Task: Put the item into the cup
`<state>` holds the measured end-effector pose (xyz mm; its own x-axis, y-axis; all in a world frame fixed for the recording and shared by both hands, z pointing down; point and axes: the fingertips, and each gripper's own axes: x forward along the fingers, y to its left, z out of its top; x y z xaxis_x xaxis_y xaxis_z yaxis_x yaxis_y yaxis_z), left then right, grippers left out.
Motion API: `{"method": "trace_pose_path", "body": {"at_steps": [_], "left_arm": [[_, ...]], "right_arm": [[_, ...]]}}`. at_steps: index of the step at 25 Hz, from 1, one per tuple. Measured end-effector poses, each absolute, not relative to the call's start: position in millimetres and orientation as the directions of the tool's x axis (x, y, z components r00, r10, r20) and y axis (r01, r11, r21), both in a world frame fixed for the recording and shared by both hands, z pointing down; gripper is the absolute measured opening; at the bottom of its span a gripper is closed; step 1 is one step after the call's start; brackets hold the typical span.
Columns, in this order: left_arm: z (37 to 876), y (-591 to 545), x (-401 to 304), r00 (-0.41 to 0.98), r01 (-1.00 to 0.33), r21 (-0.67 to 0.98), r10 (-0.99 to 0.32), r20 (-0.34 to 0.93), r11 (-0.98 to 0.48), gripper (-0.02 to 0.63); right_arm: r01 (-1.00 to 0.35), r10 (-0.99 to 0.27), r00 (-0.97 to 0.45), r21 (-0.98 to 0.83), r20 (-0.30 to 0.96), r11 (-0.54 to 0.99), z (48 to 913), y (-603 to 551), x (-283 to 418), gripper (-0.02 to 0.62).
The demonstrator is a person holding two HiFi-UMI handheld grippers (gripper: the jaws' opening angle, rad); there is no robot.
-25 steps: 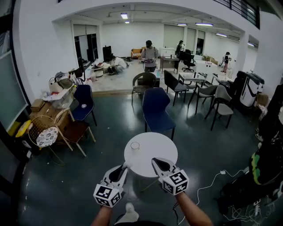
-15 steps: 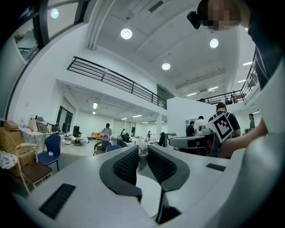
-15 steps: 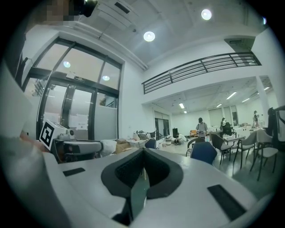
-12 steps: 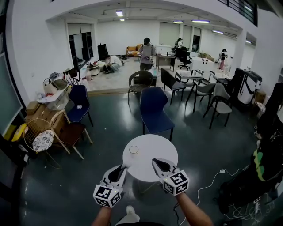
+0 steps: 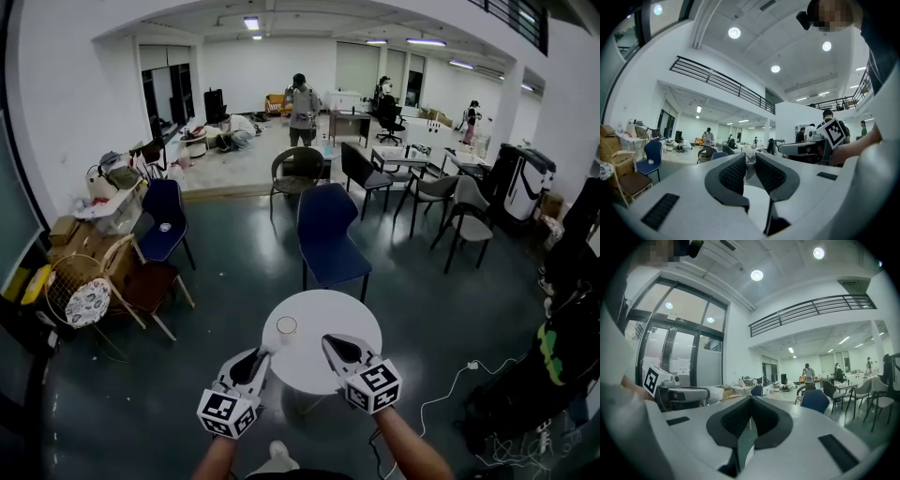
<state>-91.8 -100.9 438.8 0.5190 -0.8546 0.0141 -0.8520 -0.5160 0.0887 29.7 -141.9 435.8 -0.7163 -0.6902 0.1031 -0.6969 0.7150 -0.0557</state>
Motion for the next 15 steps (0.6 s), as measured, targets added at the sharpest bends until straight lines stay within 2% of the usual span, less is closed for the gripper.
{"method": "trace_pose_path", "body": {"at_steps": [15], "left_arm": [[438,-173,-137,0.556,-0.826,0.121,-0.831,0.014,-0.551,0.074]], "right_arm": [[-0.731,-0.721,-0.681,-0.061,0.128,0.679,436,-208,-11,0.017]]}}
